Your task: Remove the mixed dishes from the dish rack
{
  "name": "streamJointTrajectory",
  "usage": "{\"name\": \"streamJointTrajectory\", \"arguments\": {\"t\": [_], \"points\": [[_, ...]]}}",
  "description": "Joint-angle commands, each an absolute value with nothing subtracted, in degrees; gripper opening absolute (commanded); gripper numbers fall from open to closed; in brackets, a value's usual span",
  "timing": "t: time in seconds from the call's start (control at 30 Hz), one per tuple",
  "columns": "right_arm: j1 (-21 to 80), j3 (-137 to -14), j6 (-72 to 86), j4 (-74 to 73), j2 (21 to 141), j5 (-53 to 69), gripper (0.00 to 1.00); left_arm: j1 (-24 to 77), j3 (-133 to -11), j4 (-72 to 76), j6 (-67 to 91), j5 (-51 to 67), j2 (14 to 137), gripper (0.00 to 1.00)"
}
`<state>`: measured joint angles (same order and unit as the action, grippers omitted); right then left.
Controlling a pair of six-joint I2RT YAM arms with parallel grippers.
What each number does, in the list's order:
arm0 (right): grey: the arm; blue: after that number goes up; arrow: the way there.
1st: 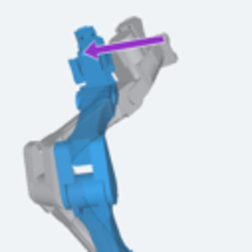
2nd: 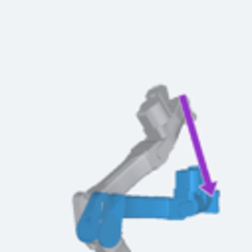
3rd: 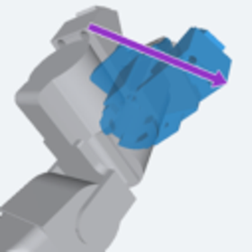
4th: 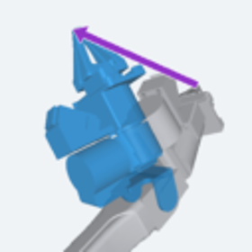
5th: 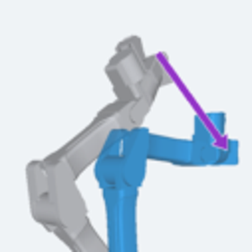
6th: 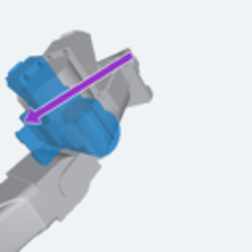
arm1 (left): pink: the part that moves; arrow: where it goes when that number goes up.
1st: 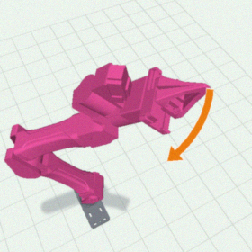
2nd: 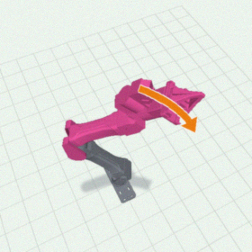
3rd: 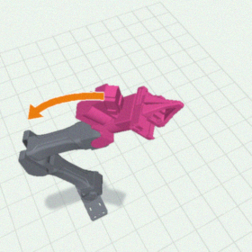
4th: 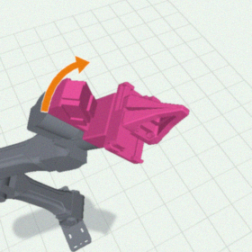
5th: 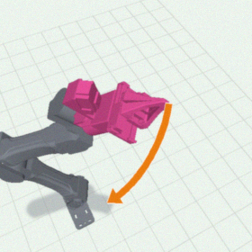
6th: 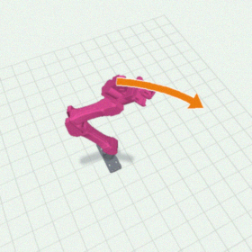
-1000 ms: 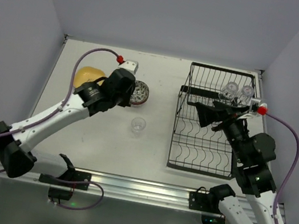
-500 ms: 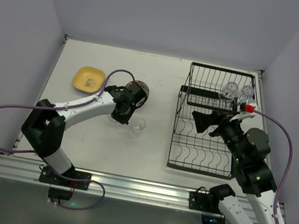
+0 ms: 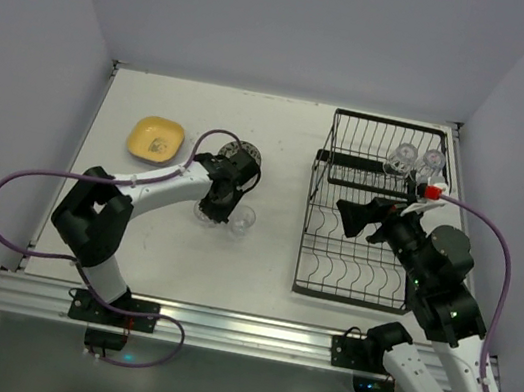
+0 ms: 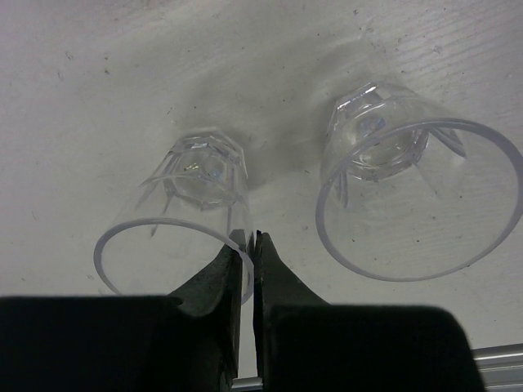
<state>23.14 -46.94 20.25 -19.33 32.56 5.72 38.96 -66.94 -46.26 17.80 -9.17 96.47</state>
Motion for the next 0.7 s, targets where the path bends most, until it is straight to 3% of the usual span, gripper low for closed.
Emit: {"name": "streamJointTrajectory", "arguments": {"t": [0.0, 0.07, 0.2, 0.43, 0.53, 0.63, 0.67], "points": [[23.0, -49.2, 19.2, -19.0, 32.4, 6.9, 0.99, 38.5, -68.2, -44.7, 16.1, -5.6, 96.2, 0.08], [23.0, -49.2, 19.2, -19.0, 32.6, 7.0, 0.99, 38.5, -68.4, -44.5, 16.1, -5.2, 95.8, 0.10], [23.0, -49.4, 19.2, -19.1, 33.0, 7.4, 0.99, 38.5, -68.9, -44.9, 16.3, -5.9, 95.5, 0.28], [23.0, -50.3, 19.0, -19.4, 33.7, 7.3, 0.99, 38.5, -71.7, -46.8, 18.4, -8.8, 90.8, 0.34], [23.0, -51.0, 19.0, -19.9, 34.2, 6.5, 0.99, 38.6, -74.1, -49.7, 19.7, -11.2, 85.9, 0.43], [23.0, -52.6, 19.6, -22.2, 35.6, 0.8, 0.99, 38.7, -75.8, -50.5, 20.6, -13.0, 79.2, 0.60], [23.0, -54.6, 19.9, -23.4, 36.3, -0.6, 0.99, 38.7, -76.3, -50.5, 20.8, -14.6, 77.4, 0.71]]}}
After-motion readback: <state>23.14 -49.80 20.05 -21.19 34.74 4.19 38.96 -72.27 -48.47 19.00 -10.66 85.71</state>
